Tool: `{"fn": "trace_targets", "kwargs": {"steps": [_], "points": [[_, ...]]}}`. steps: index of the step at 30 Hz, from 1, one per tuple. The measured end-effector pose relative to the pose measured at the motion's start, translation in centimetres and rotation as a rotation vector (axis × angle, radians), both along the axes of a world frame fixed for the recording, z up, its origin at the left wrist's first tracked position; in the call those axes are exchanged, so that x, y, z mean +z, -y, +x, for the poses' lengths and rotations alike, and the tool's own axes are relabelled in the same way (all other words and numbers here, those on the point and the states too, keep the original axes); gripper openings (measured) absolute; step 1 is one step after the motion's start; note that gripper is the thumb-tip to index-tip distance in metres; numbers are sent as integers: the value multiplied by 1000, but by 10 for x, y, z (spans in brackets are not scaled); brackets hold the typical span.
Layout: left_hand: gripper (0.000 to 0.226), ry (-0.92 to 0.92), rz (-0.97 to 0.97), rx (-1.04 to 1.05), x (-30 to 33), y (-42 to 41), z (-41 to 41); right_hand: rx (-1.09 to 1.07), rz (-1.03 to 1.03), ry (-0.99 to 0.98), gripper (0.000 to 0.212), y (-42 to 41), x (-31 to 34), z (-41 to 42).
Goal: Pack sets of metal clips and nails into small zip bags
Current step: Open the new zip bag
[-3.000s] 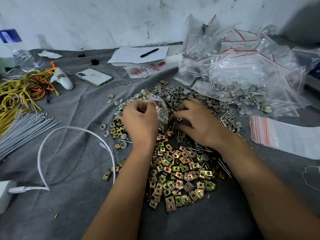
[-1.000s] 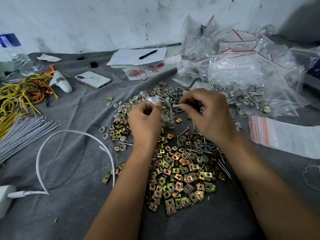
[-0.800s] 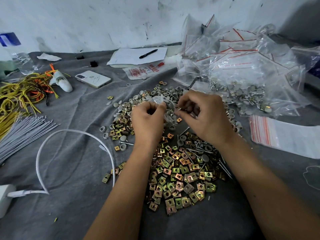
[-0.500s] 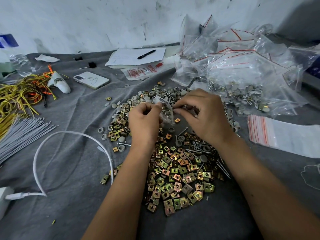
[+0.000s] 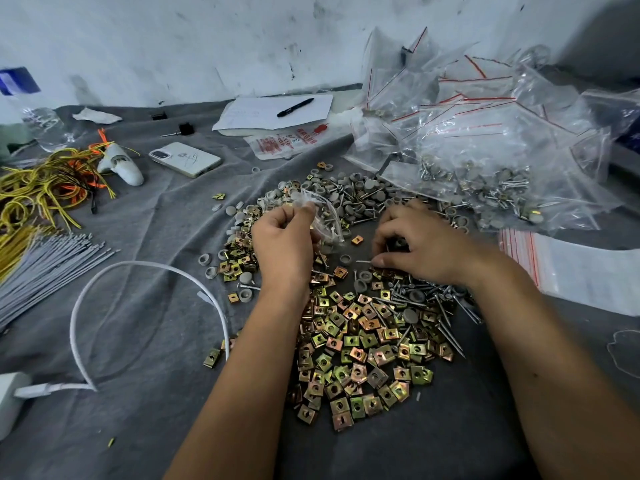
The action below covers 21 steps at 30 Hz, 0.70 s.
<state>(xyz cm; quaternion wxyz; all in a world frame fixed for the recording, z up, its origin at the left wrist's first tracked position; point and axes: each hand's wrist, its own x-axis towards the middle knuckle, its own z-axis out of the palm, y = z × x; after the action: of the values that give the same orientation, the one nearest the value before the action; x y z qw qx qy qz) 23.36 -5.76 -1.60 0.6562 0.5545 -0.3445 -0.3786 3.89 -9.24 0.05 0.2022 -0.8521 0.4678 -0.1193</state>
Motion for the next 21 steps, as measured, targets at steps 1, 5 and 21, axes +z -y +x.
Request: {"fn": "trace_targets", "kwargs": {"steps": [1, 5, 21], "points": [[43, -1, 5, 2, 0, 0, 0, -4, -9, 6, 11, 0, 0, 1], [43, 52, 14, 4, -1, 1, 0, -74, -106, 332, 4, -2, 2, 3], [28, 224, -61, -77, -5, 1, -8, -98, -404, 614, 16, -13, -3, 33]]}}
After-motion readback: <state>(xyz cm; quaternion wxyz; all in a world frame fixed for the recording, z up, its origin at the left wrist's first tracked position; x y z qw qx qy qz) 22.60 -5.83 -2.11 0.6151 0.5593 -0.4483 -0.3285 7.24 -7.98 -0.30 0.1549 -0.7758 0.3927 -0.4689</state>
